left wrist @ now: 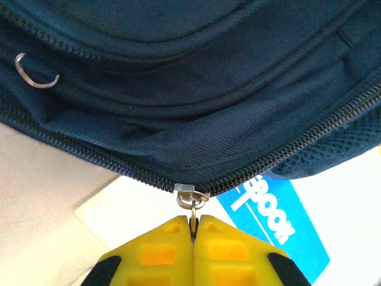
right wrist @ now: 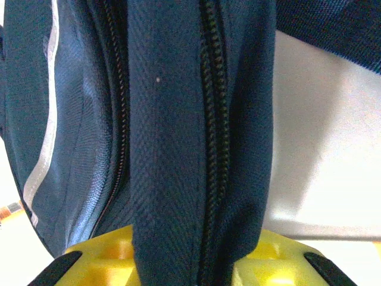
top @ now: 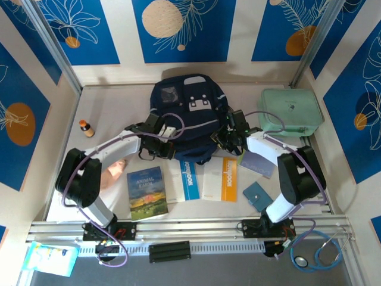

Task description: Pack books, pencil case, and school supplies into a backpack

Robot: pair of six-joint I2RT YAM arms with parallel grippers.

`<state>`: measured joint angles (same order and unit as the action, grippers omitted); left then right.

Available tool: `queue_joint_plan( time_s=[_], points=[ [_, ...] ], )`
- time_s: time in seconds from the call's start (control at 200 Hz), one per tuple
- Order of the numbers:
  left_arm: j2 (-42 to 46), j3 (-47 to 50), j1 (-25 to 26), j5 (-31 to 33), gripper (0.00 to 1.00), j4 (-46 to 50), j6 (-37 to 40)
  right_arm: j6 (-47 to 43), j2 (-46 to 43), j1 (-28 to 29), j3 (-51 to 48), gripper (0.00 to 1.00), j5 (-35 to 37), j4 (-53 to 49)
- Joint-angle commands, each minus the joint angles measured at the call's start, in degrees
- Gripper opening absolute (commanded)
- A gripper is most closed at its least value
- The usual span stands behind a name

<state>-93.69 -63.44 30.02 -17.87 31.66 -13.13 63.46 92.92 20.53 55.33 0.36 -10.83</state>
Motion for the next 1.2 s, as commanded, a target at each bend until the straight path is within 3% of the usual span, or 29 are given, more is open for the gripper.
queue_joint_plan(
  time_s=[0.0,0.085,0.195,0.335,0.43,0.605,0.83,1.045,1.196],
  points=[
    [1.0,0.9,0.3,-4.6,0.0,-0.3,-0.6,-3.3,2.0,-1.3,3.6,0.31,0.5,5.5],
    [-1.1,-1.1,1.5,-5.1,0.0,-1.4,-1.5,-4.7,2.6,-2.2,5.3,0.38,1.6,3.6],
    [-4.3,-5.1,3.7,-5.5,0.0,-3.0,-3.3,-5.8,0.6,-2.7,7.2,0.58,5.8,-3.4],
    [-7.9,-10.1,5.1,-5.3,0.0,-4.0,-5.9,-3.8,-6.2,-2.9,4.2,0.69,12.7,-9.6],
    [-9.4,-11.6,5.6,-6.4,0.0,-6.4,-8.2,-0.1,-11.5,-2.7,0.4,0.72,13.1,-12.0],
    [-10.9,-13.2,6.2,-8.8,0.0,-9.6,-10.7,10.6,-16.2,0.1,-8.2,0.76,2.0,-6.4],
    [-11.7,-14.7,7.6,-10.5,0.0,-10.2,-11.4,14.5,-10.4,3.8,-6.9,0.84,-1.7,2.7],
    [-11.0,-14.3,8.0,-8.9,0.0,-8.6,-11.1,17.9,-3.5,5.9,-3.1,0.84,1.3,1.7],
    [-10.9,-13.8,8.1,-8.5,0.0,-8.4,-10.9,17.4,-0.1,6.9,-1.1,0.76,0.7,-0.1]
  ],
)
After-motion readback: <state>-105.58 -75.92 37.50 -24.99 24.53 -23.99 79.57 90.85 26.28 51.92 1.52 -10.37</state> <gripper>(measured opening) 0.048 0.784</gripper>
